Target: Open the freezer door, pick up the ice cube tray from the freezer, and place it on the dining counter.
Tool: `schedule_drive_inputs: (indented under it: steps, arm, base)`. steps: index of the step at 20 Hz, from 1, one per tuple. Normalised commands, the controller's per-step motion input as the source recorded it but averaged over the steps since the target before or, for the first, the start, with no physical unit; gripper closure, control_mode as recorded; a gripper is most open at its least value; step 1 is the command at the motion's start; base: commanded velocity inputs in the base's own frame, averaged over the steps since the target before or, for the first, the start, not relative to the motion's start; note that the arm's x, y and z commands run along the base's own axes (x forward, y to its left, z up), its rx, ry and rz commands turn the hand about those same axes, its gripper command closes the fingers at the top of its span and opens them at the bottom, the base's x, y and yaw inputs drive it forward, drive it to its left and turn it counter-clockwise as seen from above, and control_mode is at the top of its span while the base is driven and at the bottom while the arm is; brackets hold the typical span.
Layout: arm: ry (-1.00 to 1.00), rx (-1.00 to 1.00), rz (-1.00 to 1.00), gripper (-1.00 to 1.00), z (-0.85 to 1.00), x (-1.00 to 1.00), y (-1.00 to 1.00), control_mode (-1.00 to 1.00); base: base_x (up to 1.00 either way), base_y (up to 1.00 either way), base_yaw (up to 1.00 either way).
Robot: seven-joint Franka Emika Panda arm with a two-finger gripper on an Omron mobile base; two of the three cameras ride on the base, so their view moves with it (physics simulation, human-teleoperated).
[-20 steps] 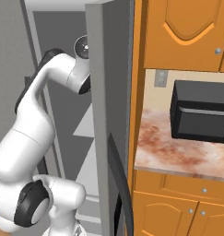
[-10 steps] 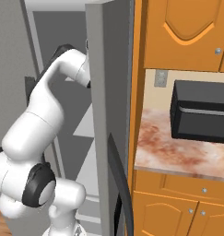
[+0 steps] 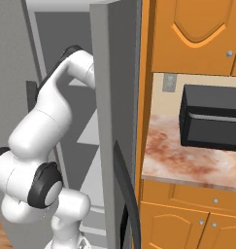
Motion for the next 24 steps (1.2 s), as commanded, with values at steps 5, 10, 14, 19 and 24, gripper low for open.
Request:
schedule_drive_inputs:
  steps: [5,10,14,19,24]
  arm:
    - [0.0,0.0,0.0,-1.0,-0.38,0.12,0.0,-1.0]
    - [0.0,0.0,0.0,-1.0,-0.11,0.29,0.0,-1.0]
    - [0.0,0.0,0.0,-1.0,0.0,0.4,0.0,-1.0]
    - [0.0,0.0,0.0,-1.0,-0.02,0.45,0.0,-1.0]
    - [0.0,0.0,0.0,-1.0,0.0,0.54,0.0,-1.0]
  base:
    - [0.0,0.0,0.0]
    - [0.0,0.0,0.0]
    - [0.0,0.0,0.0]
    - [0.0,0.0,0.0]
    - [0.0,0.0,0.0]
